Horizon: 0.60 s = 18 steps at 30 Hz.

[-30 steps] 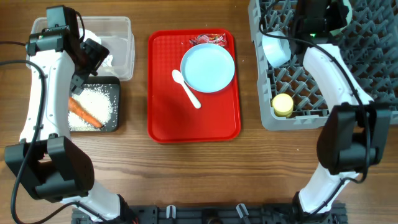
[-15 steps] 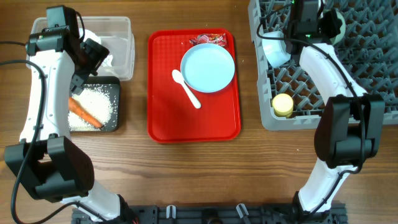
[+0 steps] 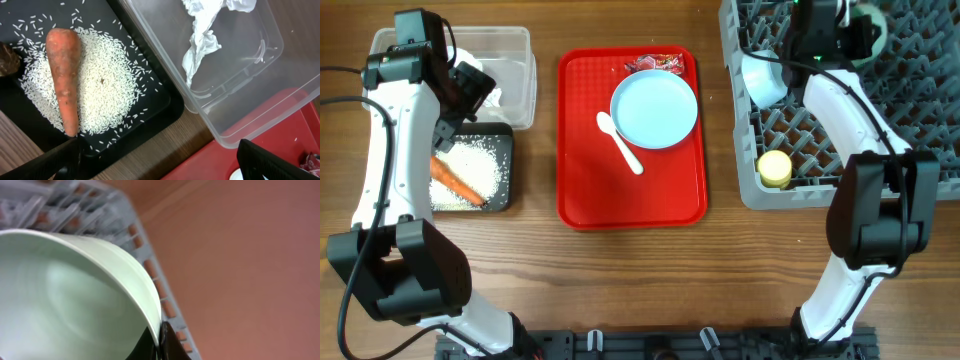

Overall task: Sort waste into correct bins and load items into the dishwasher rack
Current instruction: 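Open the right gripper to release the mint bowl in the rack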

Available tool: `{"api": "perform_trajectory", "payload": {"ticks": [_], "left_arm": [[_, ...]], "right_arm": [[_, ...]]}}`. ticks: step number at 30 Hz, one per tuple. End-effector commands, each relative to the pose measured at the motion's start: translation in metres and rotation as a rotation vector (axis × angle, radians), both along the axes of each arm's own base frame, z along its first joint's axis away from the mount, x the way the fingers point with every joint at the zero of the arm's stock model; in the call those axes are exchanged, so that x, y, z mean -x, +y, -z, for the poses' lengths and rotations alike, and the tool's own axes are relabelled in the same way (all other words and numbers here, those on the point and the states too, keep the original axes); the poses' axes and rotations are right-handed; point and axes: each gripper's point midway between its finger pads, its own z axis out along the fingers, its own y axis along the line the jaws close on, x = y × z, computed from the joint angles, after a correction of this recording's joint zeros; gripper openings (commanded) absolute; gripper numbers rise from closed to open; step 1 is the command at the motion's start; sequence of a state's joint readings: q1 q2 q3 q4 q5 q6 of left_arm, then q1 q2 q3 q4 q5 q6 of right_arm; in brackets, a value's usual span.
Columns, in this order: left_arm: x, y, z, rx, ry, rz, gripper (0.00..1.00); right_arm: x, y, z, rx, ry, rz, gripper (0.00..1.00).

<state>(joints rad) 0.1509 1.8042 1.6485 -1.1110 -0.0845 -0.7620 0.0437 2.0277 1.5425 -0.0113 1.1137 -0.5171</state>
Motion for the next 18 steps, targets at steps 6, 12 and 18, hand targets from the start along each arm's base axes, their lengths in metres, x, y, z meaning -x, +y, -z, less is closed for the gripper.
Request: {"api": "perform_trajectory", "payload": {"ticks": [6,12,18], "left_arm": [[0.002,0.001,-0.011,-0.010,-0.027,-0.014,1.00],[0.002,0.001,-0.011,-0.010,-0.027,-0.014,1.00],[0.002,0.001,-0.011,-0.010,-0.027,-0.014,1.00]], "right_arm": [[-0.006,0.000,0.010,-0.004,0.032,-0.033,0.04],[-0.003,0.006,0.036,-0.072,0.054,-0.067,0.04],[0.000,0.009,0.055,-0.117,0.058,-0.077,0.04]]}}
